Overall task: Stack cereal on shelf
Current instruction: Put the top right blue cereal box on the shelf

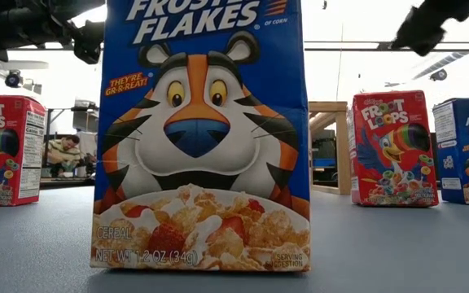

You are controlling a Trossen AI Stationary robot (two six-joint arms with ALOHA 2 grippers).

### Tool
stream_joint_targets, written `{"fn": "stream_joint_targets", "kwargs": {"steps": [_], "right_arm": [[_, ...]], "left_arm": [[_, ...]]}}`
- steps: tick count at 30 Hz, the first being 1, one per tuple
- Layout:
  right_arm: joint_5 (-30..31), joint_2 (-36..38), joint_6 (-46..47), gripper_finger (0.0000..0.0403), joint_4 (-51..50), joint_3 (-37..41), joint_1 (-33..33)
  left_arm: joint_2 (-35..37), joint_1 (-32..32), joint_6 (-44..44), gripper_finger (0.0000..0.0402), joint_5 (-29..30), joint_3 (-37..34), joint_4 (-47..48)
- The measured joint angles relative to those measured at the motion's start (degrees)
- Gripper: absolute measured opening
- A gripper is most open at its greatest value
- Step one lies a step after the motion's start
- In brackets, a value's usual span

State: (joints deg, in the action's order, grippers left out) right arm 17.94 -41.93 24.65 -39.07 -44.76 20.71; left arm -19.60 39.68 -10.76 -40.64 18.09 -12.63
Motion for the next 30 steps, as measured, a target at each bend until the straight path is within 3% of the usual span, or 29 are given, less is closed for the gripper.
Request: {"fn": "stream_joint_targets", "kwargs": {"steps": [6, 16, 30], "right_arm": [[0.1, -4.1, 6.7, 0.0156, -2.9, 0.2, 5.6], [0.3, -2.7, 13.5, 0.0267, -14.6, 0.1, 5.9], [0.1, -4.5, 15.1, 0.0274, -20.5, 0.3, 8.5]], "left_arm": [[-0.7, 0.0, 0.8, 0.0238, 0.0, 0.0, 0.0], [-2.5, 0.0, 1.0, 0.0238, -0.6, 0.0, 0.3], [-2.5, 0.0, 1.0, 0.0238, -0.9, 0.0, 0.4]]}}
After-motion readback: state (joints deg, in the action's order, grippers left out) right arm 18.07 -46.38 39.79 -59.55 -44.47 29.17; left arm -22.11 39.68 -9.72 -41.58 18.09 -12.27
